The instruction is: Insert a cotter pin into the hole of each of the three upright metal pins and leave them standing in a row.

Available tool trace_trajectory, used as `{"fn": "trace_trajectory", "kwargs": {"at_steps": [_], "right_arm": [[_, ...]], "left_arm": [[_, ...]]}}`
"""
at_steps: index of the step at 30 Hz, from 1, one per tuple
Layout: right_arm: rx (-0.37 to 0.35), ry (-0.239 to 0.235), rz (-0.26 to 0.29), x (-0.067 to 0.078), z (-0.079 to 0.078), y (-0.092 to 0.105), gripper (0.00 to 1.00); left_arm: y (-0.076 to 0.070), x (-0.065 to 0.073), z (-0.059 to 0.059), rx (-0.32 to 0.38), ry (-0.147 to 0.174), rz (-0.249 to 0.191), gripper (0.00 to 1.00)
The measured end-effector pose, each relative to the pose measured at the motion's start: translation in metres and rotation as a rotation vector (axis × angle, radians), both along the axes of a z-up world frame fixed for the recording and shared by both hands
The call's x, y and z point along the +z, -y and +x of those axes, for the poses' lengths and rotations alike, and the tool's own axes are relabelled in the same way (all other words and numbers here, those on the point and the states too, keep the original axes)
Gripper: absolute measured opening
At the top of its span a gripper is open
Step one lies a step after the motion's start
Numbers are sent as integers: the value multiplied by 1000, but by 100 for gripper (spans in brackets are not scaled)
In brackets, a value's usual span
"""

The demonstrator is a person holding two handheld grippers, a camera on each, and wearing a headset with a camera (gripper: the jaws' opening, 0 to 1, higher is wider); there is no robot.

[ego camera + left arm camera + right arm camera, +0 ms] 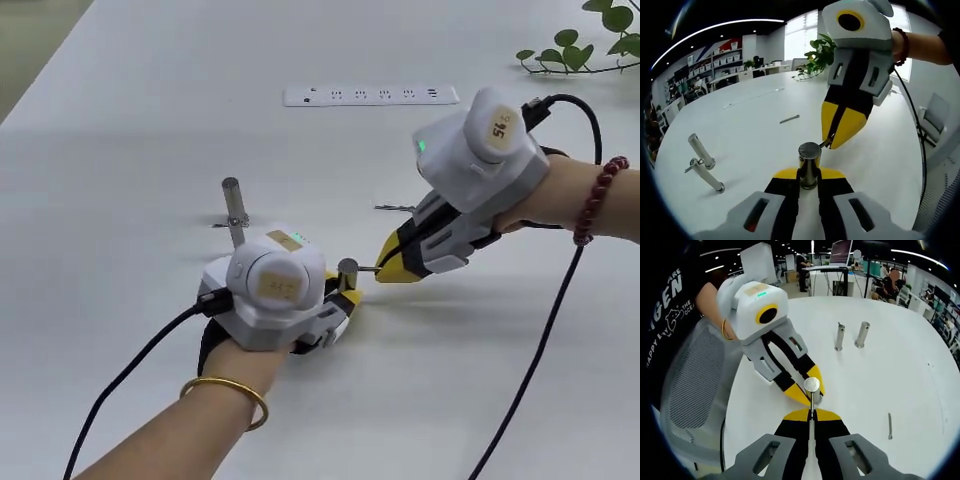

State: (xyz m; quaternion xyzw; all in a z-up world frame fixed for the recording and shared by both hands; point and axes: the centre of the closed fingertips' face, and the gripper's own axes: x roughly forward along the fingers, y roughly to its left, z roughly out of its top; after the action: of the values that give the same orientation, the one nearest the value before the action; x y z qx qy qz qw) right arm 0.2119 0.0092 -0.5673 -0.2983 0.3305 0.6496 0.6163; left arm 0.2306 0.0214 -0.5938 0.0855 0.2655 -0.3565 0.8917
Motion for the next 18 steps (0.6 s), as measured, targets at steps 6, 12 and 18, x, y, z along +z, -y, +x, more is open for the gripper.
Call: {"fn": "trace_trajectory", "kwargs": {"at_steps": [6, 12, 18], "right_arm": [[-8, -6, -2, -2, 4, -2, 0], [0, -3, 2, -3, 4, -5, 0], [0, -2, 7, -1, 5, -9, 0]], "left_arm": [[-1, -2, 2, 20, -12, -21, 11], [-1, -3, 3, 25, -12, -22, 11], [0, -4, 3, 31, -16, -25, 11]]}}
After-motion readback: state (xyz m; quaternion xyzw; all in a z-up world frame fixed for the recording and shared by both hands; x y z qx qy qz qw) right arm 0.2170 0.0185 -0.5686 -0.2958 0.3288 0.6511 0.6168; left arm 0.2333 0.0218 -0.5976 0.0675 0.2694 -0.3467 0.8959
